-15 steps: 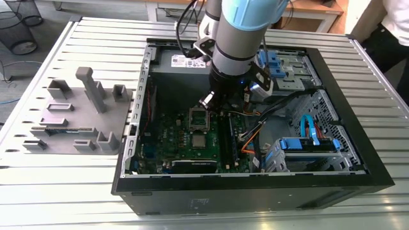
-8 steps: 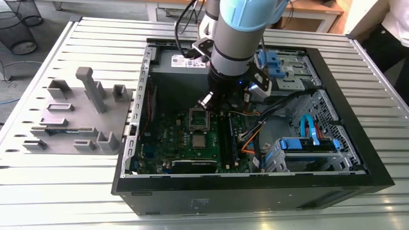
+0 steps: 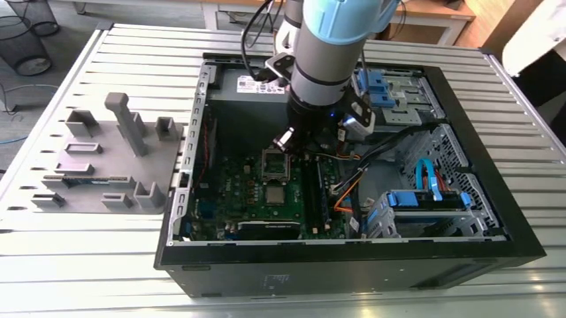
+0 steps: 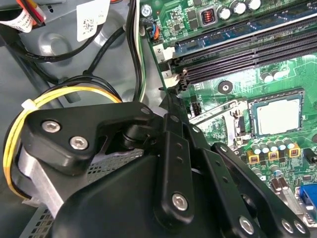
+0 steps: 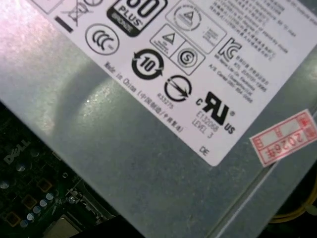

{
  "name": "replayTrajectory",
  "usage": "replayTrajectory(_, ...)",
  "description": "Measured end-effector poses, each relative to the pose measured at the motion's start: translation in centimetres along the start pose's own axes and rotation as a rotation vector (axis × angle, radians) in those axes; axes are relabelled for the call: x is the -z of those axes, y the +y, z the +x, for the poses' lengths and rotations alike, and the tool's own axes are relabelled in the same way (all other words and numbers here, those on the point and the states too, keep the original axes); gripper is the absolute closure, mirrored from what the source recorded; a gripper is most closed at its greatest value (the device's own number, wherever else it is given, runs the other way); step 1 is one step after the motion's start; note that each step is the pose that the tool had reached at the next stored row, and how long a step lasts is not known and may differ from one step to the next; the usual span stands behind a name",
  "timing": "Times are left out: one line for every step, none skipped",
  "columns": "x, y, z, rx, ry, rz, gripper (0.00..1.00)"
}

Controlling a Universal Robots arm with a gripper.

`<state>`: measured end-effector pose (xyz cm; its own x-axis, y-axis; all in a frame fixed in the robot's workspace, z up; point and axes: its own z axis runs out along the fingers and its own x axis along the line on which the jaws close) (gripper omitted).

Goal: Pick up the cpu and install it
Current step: 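Close the cpu cover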

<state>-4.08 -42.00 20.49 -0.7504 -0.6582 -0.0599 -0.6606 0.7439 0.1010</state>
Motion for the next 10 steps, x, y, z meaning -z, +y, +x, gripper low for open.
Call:
replayTrajectory(-0.01, 0.01, 0.01, 0.000, 0.0002, 0.0002, 0.89)
replayTrajectory(-0.01, 0.02, 0.02, 0.000, 0.0005, 0.0006, 0.89)
replayTrajectory(-0.02, 0.02, 0.02, 0.000, 0.0011, 0.0014, 0.89)
replayTrajectory(-0.03, 0.03, 0.02, 0.000, 0.0020, 0.0026, 0.89)
replayTrajectory(-0.03, 0.03, 0.02, 0.000, 0.0034, 0.0040, 0.89)
replayTrajectory(-0.02, 0.03, 0.03, 0.000, 0.0054, 0.0063, 0.89)
replayTrajectory(0.01, 0.03, 0.03, 0.000, 0.0069, 0.0079, 0.89)
replayTrajectory(0.04, 0.03, 0.02, 0.000, 0.0087, 0.0099, 0.89)
replayTrajectory(0.09, 0.04, 0.02, 0.001, 0.0109, 0.0124, 0.89)
replayTrajectory(0.13, 0.04, 0.02, 0.001, 0.0134, 0.0152, 0.89)
